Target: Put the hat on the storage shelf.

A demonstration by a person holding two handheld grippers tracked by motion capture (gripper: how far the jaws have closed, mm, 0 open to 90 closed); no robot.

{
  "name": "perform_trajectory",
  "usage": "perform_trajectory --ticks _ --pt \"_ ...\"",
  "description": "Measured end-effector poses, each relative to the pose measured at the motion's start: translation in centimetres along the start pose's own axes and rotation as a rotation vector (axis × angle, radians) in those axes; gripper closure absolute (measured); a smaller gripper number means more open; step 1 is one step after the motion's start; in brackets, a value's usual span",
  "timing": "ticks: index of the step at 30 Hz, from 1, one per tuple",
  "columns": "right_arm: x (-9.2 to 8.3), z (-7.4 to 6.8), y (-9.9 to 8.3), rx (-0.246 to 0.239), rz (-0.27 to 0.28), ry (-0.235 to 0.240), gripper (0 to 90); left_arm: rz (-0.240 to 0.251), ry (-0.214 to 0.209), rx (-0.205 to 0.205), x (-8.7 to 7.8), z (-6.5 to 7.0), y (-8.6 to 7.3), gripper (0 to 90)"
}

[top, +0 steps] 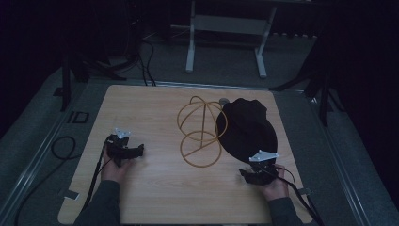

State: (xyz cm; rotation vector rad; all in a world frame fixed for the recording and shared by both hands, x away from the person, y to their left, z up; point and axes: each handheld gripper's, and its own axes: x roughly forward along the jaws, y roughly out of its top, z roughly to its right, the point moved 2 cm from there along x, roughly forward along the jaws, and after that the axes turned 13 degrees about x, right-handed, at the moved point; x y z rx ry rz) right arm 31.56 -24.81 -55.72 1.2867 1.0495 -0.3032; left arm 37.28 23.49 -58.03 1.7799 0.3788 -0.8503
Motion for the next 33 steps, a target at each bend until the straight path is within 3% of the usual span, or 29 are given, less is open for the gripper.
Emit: perform_trajectory --ticks 3,7,11,23,33 --pt "-1.1 0.6 0.7 -0.034 -0.002 -0.044 43.9 0.004 -0.001 0.001 0.0 0.0 0.0 13.1" --pt "-1.9 1.1 1.3 -0.05 -0.005 -0.066 42.8 0.003 -0.001 0.001 0.0 0.0 0.0 13.1" --pt "-2.6 1.9 2.2 -0.059 -0.043 -0.055 41.4 0.005 0.0 -0.001 0.0 0.0 0.0 13.1" --pt "-4.3 2.4 4.0 -0.067 -0.055 -0.05 40.8 0.006 -0.002 0.001 0.0 0.0 0.0 13.2" --pt "-4.8 3.0 5.6 -0.061 -0.086 -0.064 41.1 0.007 -0.008 0.006 0.0 0.1 0.0 14.9"
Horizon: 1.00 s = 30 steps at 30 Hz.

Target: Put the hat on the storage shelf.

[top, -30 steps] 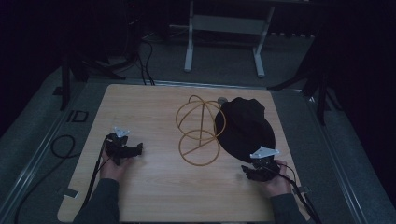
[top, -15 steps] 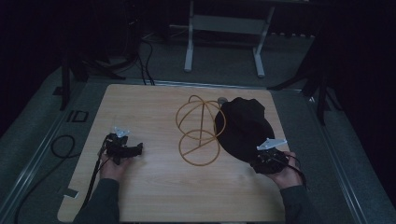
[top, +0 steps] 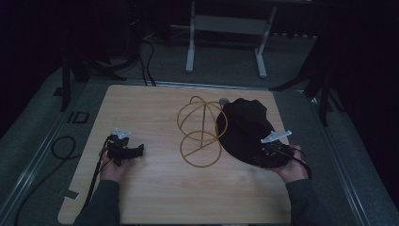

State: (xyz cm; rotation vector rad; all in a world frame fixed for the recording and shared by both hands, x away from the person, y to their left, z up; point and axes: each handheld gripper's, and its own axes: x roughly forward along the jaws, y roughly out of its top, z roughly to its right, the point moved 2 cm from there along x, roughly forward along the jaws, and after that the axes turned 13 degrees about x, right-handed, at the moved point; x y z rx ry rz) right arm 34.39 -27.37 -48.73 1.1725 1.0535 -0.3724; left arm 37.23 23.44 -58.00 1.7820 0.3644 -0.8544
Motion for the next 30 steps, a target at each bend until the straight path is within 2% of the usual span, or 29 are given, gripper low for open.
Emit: perform_trajectory --ticks 6,12,21,30 --pt "-0.9 0.7 0.9 0.018 0.013 -0.015 40.9 -0.001 0.0 0.0 0.0 0.0 0.0 14.9" --pt "-1.1 1.2 1.7 0.012 0.006 -0.033 40.8 -0.001 0.0 0.0 0.0 0.0 0.0 14.9" --pt "-1.4 2.6 3.5 0.052 -0.015 -0.066 40.8 -0.001 0.0 0.002 0.0 0.0 0.0 14.9" --pt "-0.5 3.3 4.9 0.054 -0.068 -0.07 40.1 0.0 0.0 0.0 0.0 0.0 0.0 14.8"
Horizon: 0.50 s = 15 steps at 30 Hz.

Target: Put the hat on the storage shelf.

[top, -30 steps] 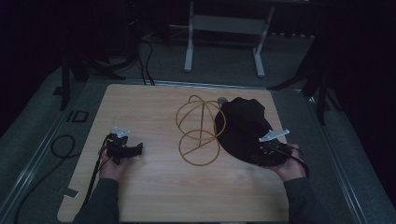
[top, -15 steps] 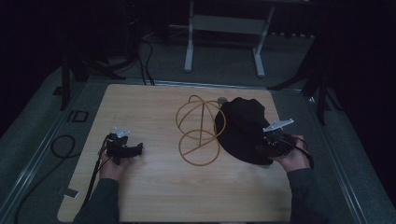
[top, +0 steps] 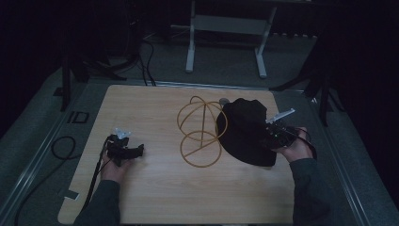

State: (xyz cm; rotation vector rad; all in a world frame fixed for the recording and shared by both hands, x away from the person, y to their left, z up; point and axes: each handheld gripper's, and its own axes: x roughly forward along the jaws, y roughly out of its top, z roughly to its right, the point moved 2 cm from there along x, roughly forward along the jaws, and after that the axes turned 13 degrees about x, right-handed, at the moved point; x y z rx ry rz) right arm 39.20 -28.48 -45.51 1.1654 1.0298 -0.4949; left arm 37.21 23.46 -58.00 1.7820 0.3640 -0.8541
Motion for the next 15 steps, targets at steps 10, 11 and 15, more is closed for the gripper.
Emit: perform_trajectory --ticks 10,11,15 --pt "1.3 0.4 2.0 -0.004 -0.064 0.0 37.5 -0.001 0.0 0.001 0.0 0.0 0.0 14.9" --pt "1.4 0.4 2.2 -0.002 -0.07 -0.001 36.9 -0.001 0.0 0.001 0.0 0.0 0.0 14.9" --pt "2.0 0.6 3.1 0.01 -0.098 0.003 32.9 -0.001 -0.001 0.0 0.0 0.0 0.0 14.8"
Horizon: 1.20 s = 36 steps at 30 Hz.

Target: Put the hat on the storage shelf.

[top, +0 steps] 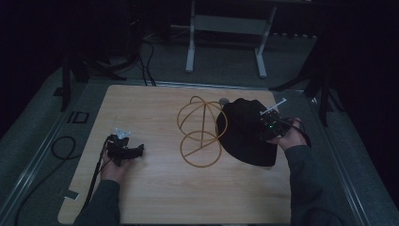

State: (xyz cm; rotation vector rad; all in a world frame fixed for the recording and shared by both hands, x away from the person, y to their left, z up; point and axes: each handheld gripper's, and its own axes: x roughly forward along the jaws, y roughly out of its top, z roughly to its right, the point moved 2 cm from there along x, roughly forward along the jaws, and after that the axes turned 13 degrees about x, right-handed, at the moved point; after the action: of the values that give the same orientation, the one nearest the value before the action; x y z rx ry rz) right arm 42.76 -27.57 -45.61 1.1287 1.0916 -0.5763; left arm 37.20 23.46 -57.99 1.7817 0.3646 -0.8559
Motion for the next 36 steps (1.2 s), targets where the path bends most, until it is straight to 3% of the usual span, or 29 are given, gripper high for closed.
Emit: perform_trajectory --ticks 16,22,25,27,36 --pt "1.9 1.1 1.7 0.042 -0.102 0.017 30.0 0.0 -0.001 0.002 0.0 0.0 0.0 14.9" --pt "2.2 0.7 2.5 0.03 -0.126 0.031 33.5 0.0 -0.002 0.001 0.0 0.0 0.0 14.9" --pt "2.5 0.7 2.7 0.033 -0.136 0.029 38.3 0.0 -0.002 0.002 0.0 0.0 0.0 14.9" --pt "2.7 0.7 2.8 0.044 -0.155 0.052 48.7 0.0 -0.002 0.001 0.0 0.0 0.0 14.8" --pt "3.1 0.9 2.9 0.04 -0.185 0.073 71.9 0.0 -0.002 0.001 0.0 0.0 0.0 14.9"
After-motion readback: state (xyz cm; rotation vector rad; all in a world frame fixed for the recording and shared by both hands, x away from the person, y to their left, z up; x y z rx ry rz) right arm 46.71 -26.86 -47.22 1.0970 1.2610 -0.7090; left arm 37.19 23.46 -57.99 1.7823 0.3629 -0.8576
